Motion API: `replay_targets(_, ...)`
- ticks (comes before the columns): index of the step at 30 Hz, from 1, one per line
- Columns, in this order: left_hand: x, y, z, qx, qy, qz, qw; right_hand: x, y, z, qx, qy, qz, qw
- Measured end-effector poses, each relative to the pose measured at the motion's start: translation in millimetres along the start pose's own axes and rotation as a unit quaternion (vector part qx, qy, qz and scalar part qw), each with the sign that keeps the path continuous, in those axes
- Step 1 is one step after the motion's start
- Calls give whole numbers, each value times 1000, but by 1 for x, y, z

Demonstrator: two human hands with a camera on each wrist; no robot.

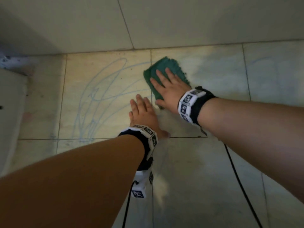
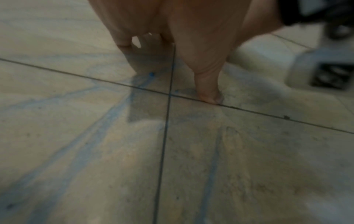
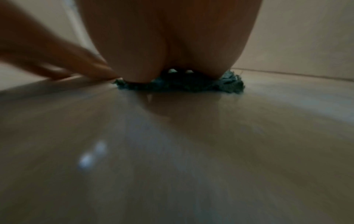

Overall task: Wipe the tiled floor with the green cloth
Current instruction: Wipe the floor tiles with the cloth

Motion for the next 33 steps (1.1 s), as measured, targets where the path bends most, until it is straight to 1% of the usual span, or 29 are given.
replay_targets(2, 0, 0, 0, -1, 2, -5, 1000, 34, -25, 7, 36, 44, 43, 997)
replay_targets(3, -1, 0, 0, -3, 3, -8, 1000, 48, -35, 8, 47, 54, 57, 996)
replay_targets(5, 0, -1, 1, 0, 4, -10, 1000, 60, -45, 4, 60, 52, 67, 995)
replay_targets(6, -1, -1, 0, 2, 3, -12, 1000, 58, -44, 3, 60, 50, 60, 995)
replay_targets(8, -1, -2, -1, 6, 1, -11, 1000, 40, -30, 0, 44, 38, 26, 998)
replay_targets(12, -1, -2, 2, 6, 0, -10, 1000, -28, 7, 2, -22, -22, -52, 998)
replay_targets(14, 0, -1, 2, 6, 0, -13, 1000, -54, 19, 2, -55, -54, -64, 995)
replay_targets(16, 0, 1, 2, 6, 1, -9, 1000, -59, 20, 3, -63, -72, -60, 994)
replay_targets(18, 1, 1, 1, 3, 0, -6, 1000, -40, 13, 4, -53, -69, -58, 995)
replay_targets(21, 1, 2, -1, 6, 0, -13, 1000, 15, -12, 3, -52, -58, -62, 995)
replay_targets(23, 0, 1, -1, 9, 5, -23, 1000, 54, -33, 6, -48, -63, -36, 996)
replay_targets(25, 1, 0, -2, 8, 10, -28, 1000, 71, -46, 2, -33, -76, -18, 996)
replay_targets(27, -1, 0, -2, 6, 8, -28, 1000, 60, -42, -3, -38, -78, -27, 996)
replay_targets(31, -3, -3, 0, 8, 5, -11, 1000, 4, -11, -10, -74, -103, -70, 989)
replay_targets(33, -4, -3, 0, 4, 3, -9, 1000, -17, 4, -14, -75, -109, -74, 988)
Point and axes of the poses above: each hand's wrist, its own x-axis away from the middle knuckle, its own y-axis out of the back of the hand, z = x × y, the point moved 7 cm from there along -x, towards the middle knuckle, and after that the axes turned 15 degrees about -x, right-handed, at the moved point
